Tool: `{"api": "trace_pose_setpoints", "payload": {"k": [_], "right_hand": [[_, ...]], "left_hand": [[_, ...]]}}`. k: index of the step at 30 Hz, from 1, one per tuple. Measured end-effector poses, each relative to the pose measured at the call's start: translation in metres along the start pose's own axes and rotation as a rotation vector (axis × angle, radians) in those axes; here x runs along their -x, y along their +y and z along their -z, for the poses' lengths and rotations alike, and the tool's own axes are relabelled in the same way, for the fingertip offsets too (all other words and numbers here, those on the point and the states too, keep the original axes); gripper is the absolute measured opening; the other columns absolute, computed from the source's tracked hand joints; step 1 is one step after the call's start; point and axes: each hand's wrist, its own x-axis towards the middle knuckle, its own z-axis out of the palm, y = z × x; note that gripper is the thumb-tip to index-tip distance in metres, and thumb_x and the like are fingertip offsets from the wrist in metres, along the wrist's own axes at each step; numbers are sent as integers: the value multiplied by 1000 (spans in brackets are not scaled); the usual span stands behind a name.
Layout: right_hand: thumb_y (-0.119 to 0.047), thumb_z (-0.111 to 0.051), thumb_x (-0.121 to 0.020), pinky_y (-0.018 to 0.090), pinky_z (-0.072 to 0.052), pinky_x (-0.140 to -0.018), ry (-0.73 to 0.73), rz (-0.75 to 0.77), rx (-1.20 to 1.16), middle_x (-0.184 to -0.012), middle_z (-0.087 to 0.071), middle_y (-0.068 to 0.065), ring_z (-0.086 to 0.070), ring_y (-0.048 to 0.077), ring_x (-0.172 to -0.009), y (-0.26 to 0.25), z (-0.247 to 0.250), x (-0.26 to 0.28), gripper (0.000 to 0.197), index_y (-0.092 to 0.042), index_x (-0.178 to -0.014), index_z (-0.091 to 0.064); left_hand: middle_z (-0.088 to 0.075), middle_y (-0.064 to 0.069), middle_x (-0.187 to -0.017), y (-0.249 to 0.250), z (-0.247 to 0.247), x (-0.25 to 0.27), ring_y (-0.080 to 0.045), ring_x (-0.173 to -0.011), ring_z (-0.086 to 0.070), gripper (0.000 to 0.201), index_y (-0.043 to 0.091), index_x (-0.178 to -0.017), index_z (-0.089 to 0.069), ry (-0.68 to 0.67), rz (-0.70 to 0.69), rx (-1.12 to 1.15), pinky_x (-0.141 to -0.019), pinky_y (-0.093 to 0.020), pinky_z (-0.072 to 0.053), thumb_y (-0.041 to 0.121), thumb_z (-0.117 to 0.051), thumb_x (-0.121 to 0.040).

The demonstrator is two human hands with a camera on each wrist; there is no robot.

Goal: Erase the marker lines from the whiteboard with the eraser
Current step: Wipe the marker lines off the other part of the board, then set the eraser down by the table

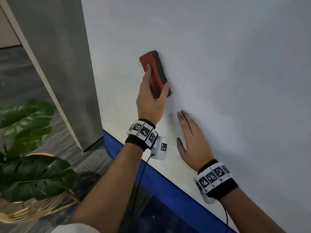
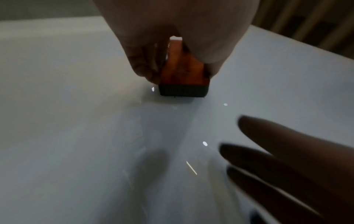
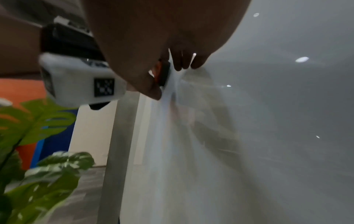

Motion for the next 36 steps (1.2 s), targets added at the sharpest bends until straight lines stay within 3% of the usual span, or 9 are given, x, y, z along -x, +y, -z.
{"api": "trace_pose_setpoints", "payload": {"k": [6,10,13,19,26,29,31,33,36], "right_hand": [[-13,-61,-99,33,-51,-104,230,-196,-555,-137,-53,-8,-58,8,-122,-8,76,10,57,-30,-150,-42],[-29,-47,-104,38,-54,-102,432,-212,-795,-134,-62,-5,-62,14,-124,-22,158,30,38,-24,-141,-54],[-34,-38,-104,35,-50,-105,473,-194,-937,-134,-63,-3,-60,15,-127,-26,210,67,42,-25,-144,-50],[-31,-52,-102,25,-55,-94,472,-297,-1004,-125,-66,-2,-68,9,-112,6,267,163,45,-23,-146,-44],[-25,-57,-103,38,-58,-97,695,-604,-912,-123,-65,-3,-68,17,-111,82,305,305,48,-32,-146,-39],[-36,-52,-104,28,-56,-92,713,-723,-950,-131,-62,-3,-70,10,-104,113,326,366,46,-39,-146,-33],[-52,-52,-99,20,-51,-75,674,-849,-939,-115,-63,-9,-68,6,-87,135,340,404,45,-40,-140,-41],[-58,-56,-93,25,-43,-64,681,-942,-938,-97,-60,-6,-58,12,-75,157,353,440,40,-34,-124,-56],[-38,-52,-104,32,-48,-56,766,-1100,-933,-87,-65,13,-59,22,-60,192,370,496,22,-21,-111,-63]], "left_hand": [[-62,5,-110,89,21,19,-17,-89,-70,79,26,-153,-34,-54,-229,146,-78,-32,-61,33,-77,-87],[-53,-3,-107,126,-9,81,-17,-90,-64,63,14,-134,-56,-198,-368,70,-72,-30,-61,35,-81,-81],[-49,-3,-108,145,-43,132,-6,-91,-59,70,14,-140,-55,-176,-454,-15,-72,-21,-57,32,-85,-79],[-47,-1,-107,169,-113,235,0,-92,-53,74,19,-142,-55,-257,-563,-82,-78,-11,-48,22,-88,-76],[-63,9,-111,194,-200,373,-6,-99,-60,81,18,-151,-44,-821,-559,48,-83,-16,-50,12,-83,-80],[-64,15,-123,202,-232,421,-12,-115,-59,82,25,-151,-42,-1048,-560,73,-91,-18,-48,19,-84,-81],[-64,18,-122,204,-251,447,-10,-116,-58,72,29,-147,-48,-1129,-589,37,-93,-15,-44,23,-81,-84],[-66,18,-112,197,-265,466,-5,-109,-60,53,29,-137,-59,-1156,-649,-13,-95,-15,-43,31,-78,-87],[-68,17,-89,159,-276,481,-1,-87,-65,20,34,-100,-71,-1245,-591,-149,-93,-26,-44,51,-69,-88]]}}
